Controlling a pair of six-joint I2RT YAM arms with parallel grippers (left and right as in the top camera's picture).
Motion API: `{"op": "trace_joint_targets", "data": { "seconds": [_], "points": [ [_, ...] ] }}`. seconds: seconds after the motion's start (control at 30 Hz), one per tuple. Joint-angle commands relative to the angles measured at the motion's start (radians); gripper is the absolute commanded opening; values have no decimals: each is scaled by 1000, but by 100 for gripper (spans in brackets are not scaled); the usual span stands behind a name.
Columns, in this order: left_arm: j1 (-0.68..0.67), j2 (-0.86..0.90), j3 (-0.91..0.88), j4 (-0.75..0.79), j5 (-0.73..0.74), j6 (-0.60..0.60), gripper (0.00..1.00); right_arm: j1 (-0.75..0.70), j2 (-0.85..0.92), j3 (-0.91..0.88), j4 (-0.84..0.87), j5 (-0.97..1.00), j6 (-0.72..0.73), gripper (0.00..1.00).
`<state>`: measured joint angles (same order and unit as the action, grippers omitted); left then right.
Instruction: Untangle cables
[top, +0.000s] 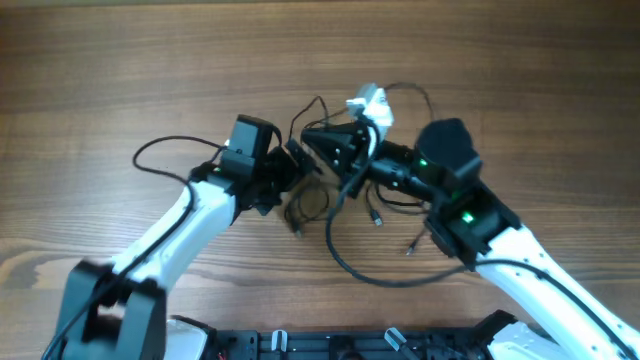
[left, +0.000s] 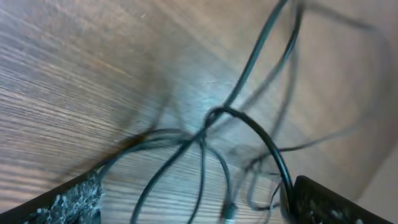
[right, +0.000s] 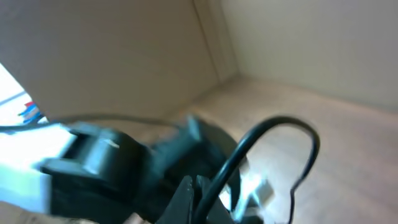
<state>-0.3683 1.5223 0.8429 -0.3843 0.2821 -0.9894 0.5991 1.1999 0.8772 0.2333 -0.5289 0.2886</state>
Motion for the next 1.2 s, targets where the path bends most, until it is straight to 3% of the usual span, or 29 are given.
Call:
{"op": "trace_joint_targets", "data": {
  "seconds": [0.0,0.23,0.4,0.77,1.17],
  "points": [
    [-14,89,4,3,-11,-12,100,-25,-94,88,-17,153,-109,4],
    [14,143,4,-58,-126,-5,99,-171,-193,178,-169,524,-192,4],
    [104,143,4,-198,-236,21,98,-372,-247,184,-190,725,-192,4],
    [333,143,4,-305,-272,70,99,-908,-239,186,-197,753,-185,4],
    [353,143,4,-306,-269,70,100,-1282,-40,186,-190,780,-260,4]
  ]
}}
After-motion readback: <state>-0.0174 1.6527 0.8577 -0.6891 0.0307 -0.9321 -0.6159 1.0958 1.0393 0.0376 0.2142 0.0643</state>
